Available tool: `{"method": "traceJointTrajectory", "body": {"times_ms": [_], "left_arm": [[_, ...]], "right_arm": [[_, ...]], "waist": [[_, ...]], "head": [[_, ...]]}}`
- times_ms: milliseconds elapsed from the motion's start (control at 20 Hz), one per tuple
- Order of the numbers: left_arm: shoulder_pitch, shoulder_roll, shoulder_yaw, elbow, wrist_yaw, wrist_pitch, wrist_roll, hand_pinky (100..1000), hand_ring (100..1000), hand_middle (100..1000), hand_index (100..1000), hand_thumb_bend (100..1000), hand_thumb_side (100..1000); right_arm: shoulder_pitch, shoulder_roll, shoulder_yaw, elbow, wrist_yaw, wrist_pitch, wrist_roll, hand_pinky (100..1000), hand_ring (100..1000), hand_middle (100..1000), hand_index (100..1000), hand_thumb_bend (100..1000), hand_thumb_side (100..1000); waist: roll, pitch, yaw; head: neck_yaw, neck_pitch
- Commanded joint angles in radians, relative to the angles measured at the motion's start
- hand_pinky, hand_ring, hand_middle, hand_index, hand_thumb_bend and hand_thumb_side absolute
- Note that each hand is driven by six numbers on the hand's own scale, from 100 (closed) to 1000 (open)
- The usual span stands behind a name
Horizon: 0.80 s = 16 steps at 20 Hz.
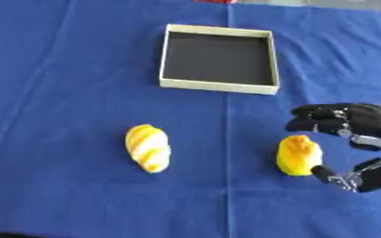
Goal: Pick up objects on the table and place them in the box.
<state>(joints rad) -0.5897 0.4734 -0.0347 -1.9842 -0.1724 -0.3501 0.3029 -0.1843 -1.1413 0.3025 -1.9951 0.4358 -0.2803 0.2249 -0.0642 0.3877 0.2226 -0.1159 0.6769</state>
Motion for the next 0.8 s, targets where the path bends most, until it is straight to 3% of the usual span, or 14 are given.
{"method": "traceJointTrajectory", "body": {"times_ms": [50,300,400,450,650,800], "left_arm": [[-0.016,0.009,0.001,-0.016,0.006,-0.001,-0.005,872,939,776,795,100,586],[-0.014,0.006,0.001,-0.016,0.009,0.0,-0.007,870,942,776,793,100,585],[-0.013,0.007,0.0,-0.016,0.01,0.0,-0.009,870,942,776,793,100,584],[-0.013,0.007,0.0,-0.016,0.011,0.0,-0.01,870,943,776,793,100,584],[-0.013,0.007,-0.002,-0.016,0.015,0.001,-0.015,870,944,776,792,100,581],[-0.013,0.007,-0.005,-0.016,0.018,0.002,-0.018,870,945,777,792,100,581]], "right_arm": [[-0.005,-0.012,-0.007,-0.005,0.031,0.022,0.003,861,1000,871,968,196,290],[0.006,-0.003,0.003,-0.005,0.067,0.036,0.032,861,1000,874,970,228,287],[0.012,-0.001,0.008,-0.005,0.082,0.039,0.049,862,1000,875,970,297,177],[0.015,0.0,0.011,-0.005,0.088,0.039,0.06,862,1000,872,970,389,100],[0.015,0.003,0.012,-0.005,0.093,0.046,0.094,861,1000,862,963,356,100],[0.008,0.004,0.01,-0.005,0.089,0.065,0.094,855,1000,842,947,389,100]], "waist": [[0.002,-0.014,0.002],[0.002,-0.006,0.005],[0.002,-0.004,0.005],[0.002,-0.003,0.005],[0.001,0.0,0.005],[0.001,0.0,0.005]], "head": [[-0.002,-0.001],[0.0,0.002],[0.0,0.004],[0.0,0.005],[0.001,0.009],[-0.001,0.009]]}}
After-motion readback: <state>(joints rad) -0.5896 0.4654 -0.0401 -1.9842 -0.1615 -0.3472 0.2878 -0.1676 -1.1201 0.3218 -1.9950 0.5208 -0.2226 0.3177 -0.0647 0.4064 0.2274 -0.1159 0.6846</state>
